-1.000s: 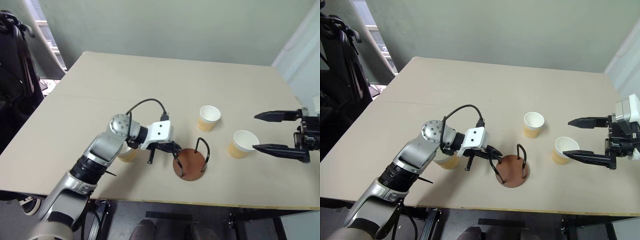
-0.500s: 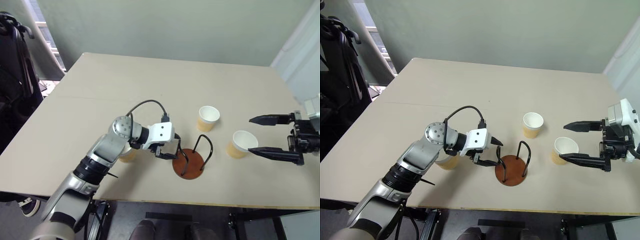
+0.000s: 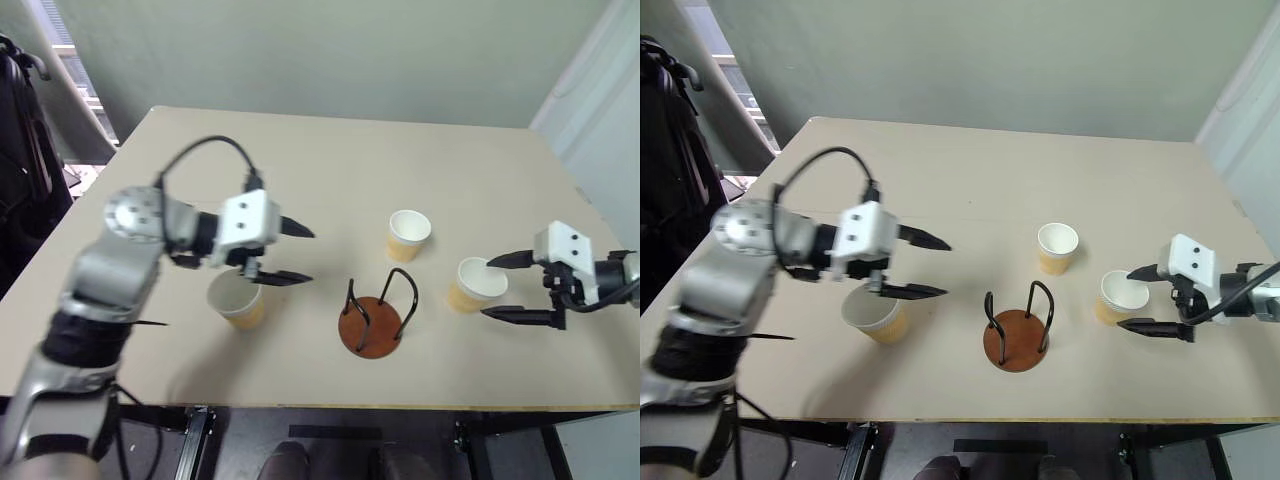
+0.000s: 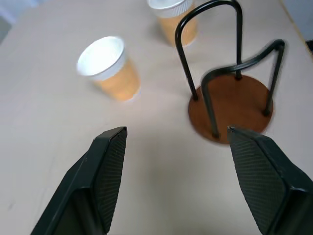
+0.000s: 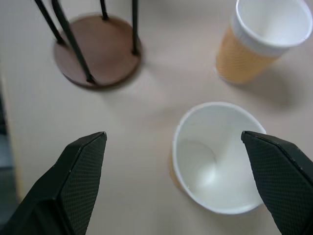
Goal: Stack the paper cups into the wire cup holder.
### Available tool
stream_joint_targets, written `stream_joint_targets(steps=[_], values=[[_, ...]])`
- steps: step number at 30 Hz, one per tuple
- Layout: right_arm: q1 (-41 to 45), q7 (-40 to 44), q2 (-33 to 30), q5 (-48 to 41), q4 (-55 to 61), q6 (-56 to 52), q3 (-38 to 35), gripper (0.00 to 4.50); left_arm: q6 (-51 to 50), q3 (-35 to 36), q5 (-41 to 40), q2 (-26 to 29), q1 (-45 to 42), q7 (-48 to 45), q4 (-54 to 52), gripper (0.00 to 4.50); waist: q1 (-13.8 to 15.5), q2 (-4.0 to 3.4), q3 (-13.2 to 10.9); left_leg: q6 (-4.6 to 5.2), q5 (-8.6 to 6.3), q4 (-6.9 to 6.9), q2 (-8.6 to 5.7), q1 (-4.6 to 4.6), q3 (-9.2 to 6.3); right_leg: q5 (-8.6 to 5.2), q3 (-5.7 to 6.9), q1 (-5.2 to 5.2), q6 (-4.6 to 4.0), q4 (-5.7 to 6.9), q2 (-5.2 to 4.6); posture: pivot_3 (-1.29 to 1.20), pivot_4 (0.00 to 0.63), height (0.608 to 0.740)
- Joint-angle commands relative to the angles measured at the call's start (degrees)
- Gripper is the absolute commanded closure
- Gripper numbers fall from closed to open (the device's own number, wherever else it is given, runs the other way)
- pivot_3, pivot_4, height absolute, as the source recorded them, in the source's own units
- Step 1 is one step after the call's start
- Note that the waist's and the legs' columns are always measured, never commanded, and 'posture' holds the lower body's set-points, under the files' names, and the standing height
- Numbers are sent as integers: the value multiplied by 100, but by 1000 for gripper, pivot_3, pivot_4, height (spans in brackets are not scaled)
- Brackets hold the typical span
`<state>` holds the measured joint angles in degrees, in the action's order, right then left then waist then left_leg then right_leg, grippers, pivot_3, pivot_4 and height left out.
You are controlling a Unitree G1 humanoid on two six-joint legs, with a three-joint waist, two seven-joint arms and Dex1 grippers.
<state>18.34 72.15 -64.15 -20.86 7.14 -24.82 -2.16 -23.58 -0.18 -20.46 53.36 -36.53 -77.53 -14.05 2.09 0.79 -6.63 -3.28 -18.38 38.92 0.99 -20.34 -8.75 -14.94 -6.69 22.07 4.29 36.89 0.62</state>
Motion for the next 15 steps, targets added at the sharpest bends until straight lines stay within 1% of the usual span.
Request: stream_joint_targets(steps=[1,3,6,9,10,15], values=[[252,69,17,427,-331,341,300,0,-446,1115,-624,602,701,-175,-547,1024,-19,-1,0,0,0,-4,6,-3,0,0,-2,7,0,0,-2,0,150,740],[377,141,78,505,-496,433,411,0,-671,1676,-866,887,1227,-209,-781,1024,-19,-1,0,0,0,-9,29,-13,2,-1,-3,20,-1,1,-1,0,150,740],[503,230,136,658,-656,557,553,551,-828,2238,-989,1122,1744,-109,-882,997,16,0,0,0,0,-9,31,-19,-1,-2,-2,26,-5,1,-2,0,150,740],[629,292,195,866,-825,708,738,1576,-899,2623,-1011,1214,2067,67,-925,997,30,0,0,0,-1,-9,32,-15,-2,-6,-2,25,-12,5,-2,0,150,740],[676,307,222,930,-887,759,793,1996,-924,2672,-1048,1213,2136,129,-982,997,28,0,0,1,-1,-9,32,-14,-2,-9,0,25,-17,9,-2,0,150,740],[911,394,315,1133,-1059,924,941,3831,-1006,2667,-1274,1160,2256,394,-1225,997,8,-1,0,-2,-2,-9,38,-13,2,-8,2,29,-30,14,-1,0,150,740]])
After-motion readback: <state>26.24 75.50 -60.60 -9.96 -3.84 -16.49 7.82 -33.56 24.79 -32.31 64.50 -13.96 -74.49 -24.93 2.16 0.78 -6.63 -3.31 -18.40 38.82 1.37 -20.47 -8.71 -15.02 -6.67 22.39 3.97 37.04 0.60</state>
